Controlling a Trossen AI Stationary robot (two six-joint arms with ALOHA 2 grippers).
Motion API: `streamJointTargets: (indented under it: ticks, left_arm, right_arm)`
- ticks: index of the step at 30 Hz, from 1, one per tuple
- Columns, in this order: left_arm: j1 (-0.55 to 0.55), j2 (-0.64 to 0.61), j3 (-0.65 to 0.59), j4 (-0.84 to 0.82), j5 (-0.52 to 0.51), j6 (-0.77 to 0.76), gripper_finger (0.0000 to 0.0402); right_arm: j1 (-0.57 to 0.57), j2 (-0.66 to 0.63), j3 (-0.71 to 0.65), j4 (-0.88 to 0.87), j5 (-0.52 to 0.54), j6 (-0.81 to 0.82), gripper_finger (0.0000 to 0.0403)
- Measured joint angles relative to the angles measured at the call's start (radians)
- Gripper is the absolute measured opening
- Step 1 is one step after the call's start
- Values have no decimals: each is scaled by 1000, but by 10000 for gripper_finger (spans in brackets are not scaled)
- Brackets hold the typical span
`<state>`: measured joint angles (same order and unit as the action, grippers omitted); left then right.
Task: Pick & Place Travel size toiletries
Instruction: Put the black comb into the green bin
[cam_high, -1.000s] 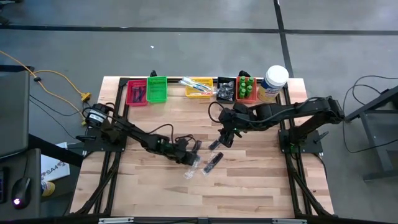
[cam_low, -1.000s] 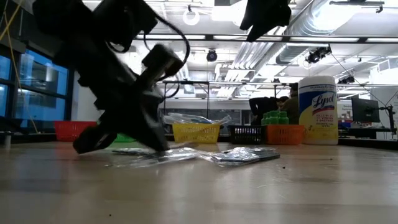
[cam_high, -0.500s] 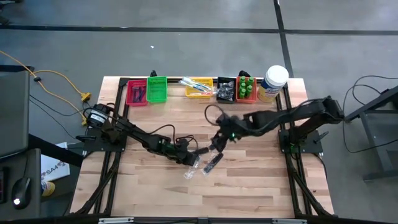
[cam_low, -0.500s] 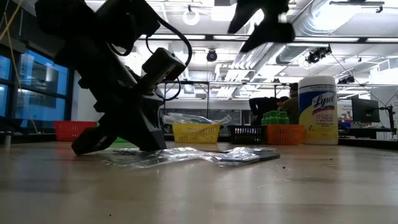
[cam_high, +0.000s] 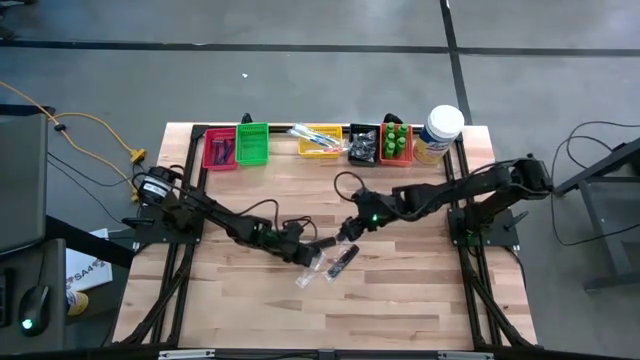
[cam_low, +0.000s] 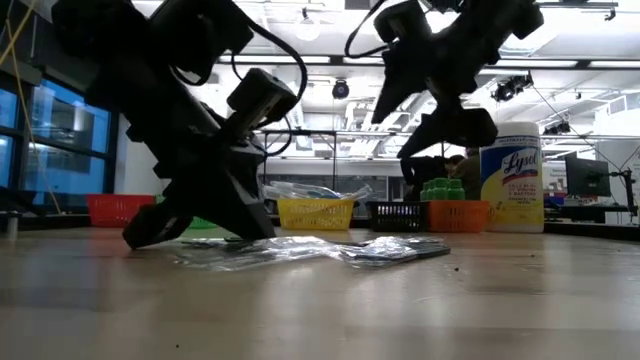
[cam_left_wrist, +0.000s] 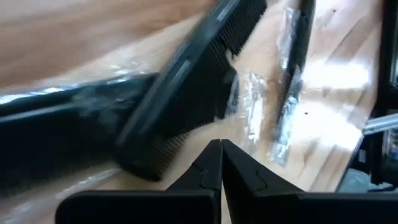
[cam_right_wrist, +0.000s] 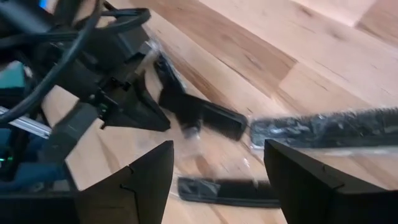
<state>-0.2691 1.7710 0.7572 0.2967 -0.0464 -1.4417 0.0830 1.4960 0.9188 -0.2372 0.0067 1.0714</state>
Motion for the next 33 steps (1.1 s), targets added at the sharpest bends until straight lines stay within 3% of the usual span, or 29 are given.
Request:
streamJointTargets:
  ticks: [5, 12, 25, 33]
  left_arm:
    - [0, -67, 0, -29, -26, 9, 0]
    - [1, -89, 1, -204, -73, -2, 0]
    - [0, -85, 5, -273, -73, -29, 0]
    - [0, -85, 5, -289, -76, -29, 0]
  right_arm:
    - [-8, 0, 0, 57, -10, -17, 238]
    - [-7, 0, 0, 70, -10, -29, 238]
    - [-7, 0, 1, 70, -1, -48, 238]
    - [30, 96, 2, 123, -42, 49, 238]
